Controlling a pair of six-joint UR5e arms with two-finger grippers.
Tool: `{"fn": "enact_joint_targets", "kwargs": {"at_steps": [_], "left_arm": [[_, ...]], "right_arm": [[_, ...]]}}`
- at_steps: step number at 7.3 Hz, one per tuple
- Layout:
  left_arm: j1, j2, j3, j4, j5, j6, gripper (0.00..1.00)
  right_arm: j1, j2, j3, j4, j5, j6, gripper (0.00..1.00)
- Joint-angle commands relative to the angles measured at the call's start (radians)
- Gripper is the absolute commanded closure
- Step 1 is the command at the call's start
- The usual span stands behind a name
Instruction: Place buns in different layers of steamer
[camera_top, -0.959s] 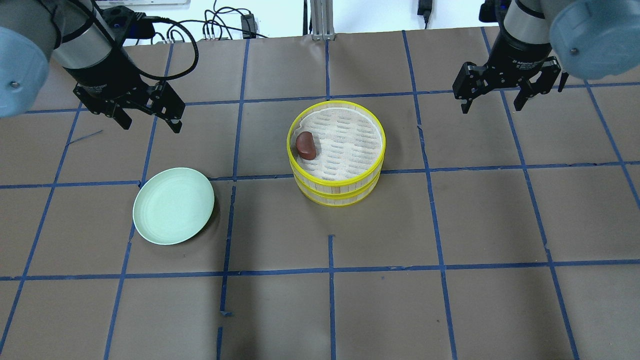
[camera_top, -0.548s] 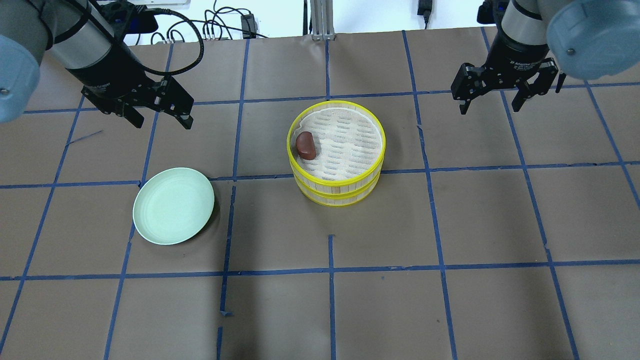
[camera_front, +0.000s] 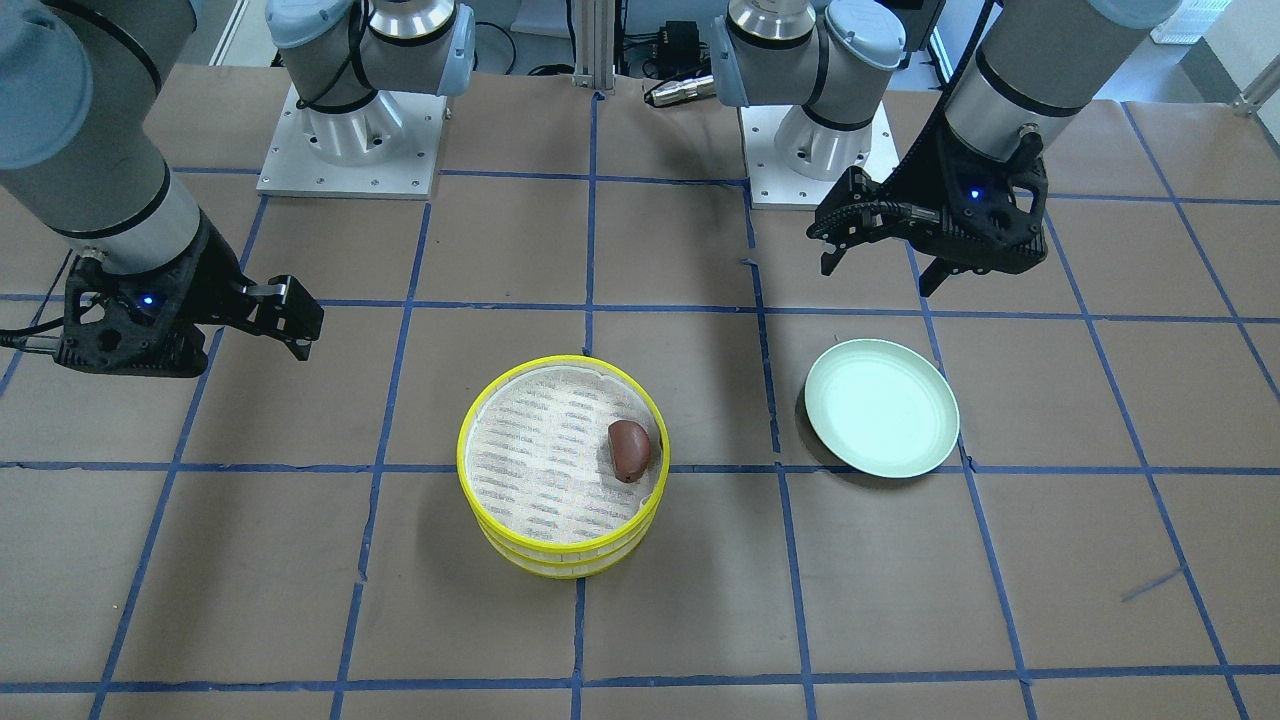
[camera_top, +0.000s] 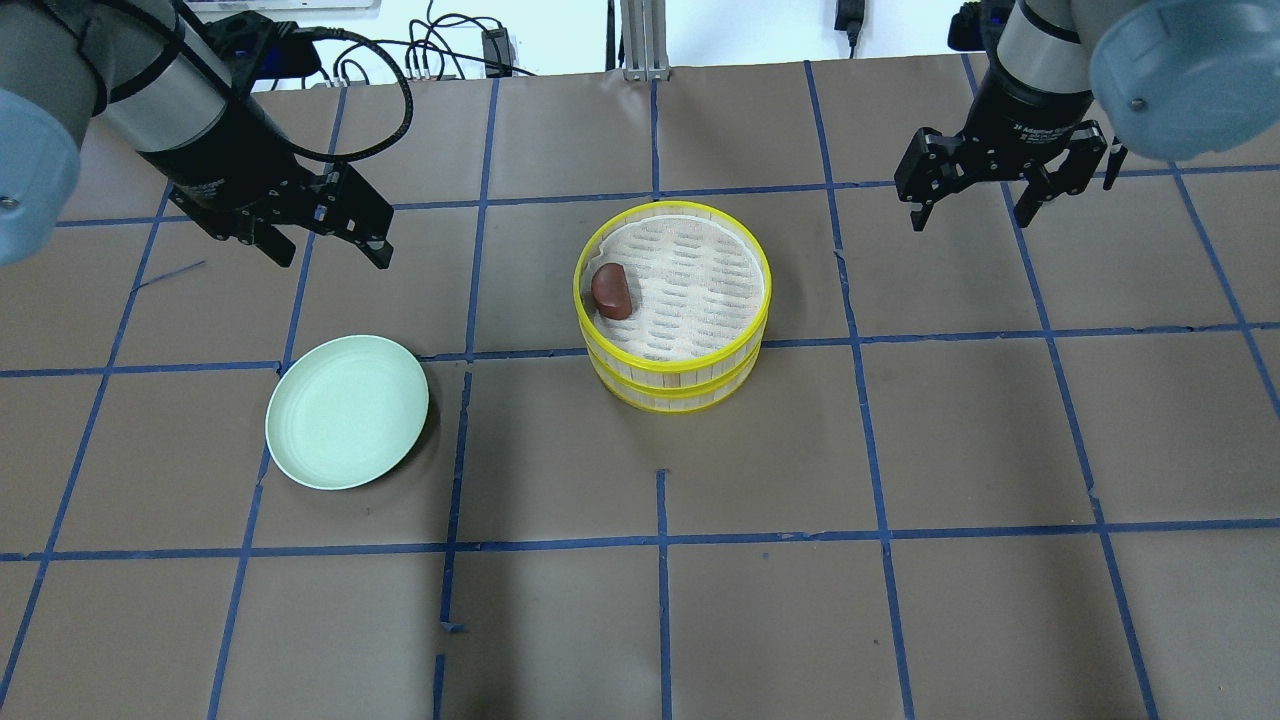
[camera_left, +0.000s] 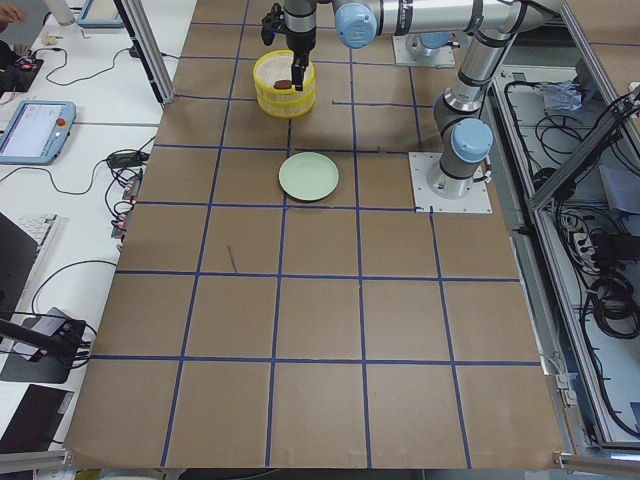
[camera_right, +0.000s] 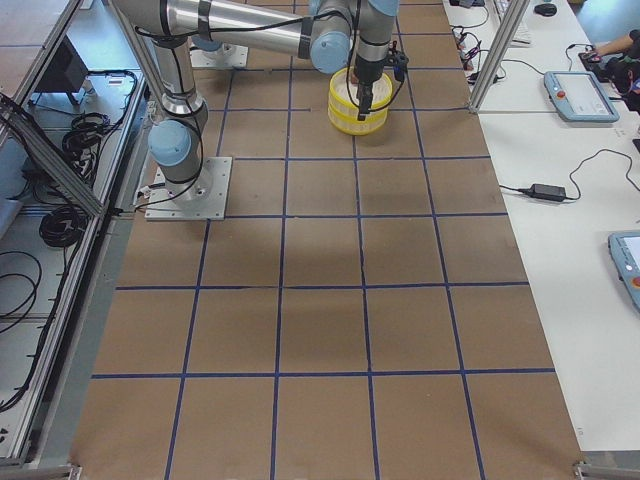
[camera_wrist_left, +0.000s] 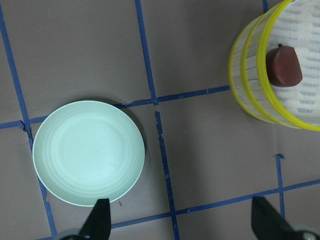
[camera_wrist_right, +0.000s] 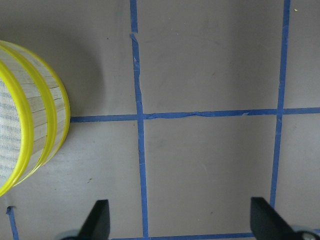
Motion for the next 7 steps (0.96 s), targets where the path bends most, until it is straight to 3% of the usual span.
{"fn": "enact_joint_targets", "kwargs": {"at_steps": [1,3,7], "left_arm": [[-0.001,0.007,-0.008,-0.012,0.020,-0.007,0.00],[-0.019,0.004,-0.003,-0.015,0.100,-0.152,0.00],[-0.065,0.004,-0.008,-0.004,0.096,-0.184,0.00]], "right_arm": [[0.000,-0.004,-0.001,-0.002,0.000,0.002,0.00],[0.018,-0.012,-0.009,-0.002,0.000,0.011,0.00],[0.067,-0.027,-0.015,0.004,-0.005,0.079,0.00]]}}
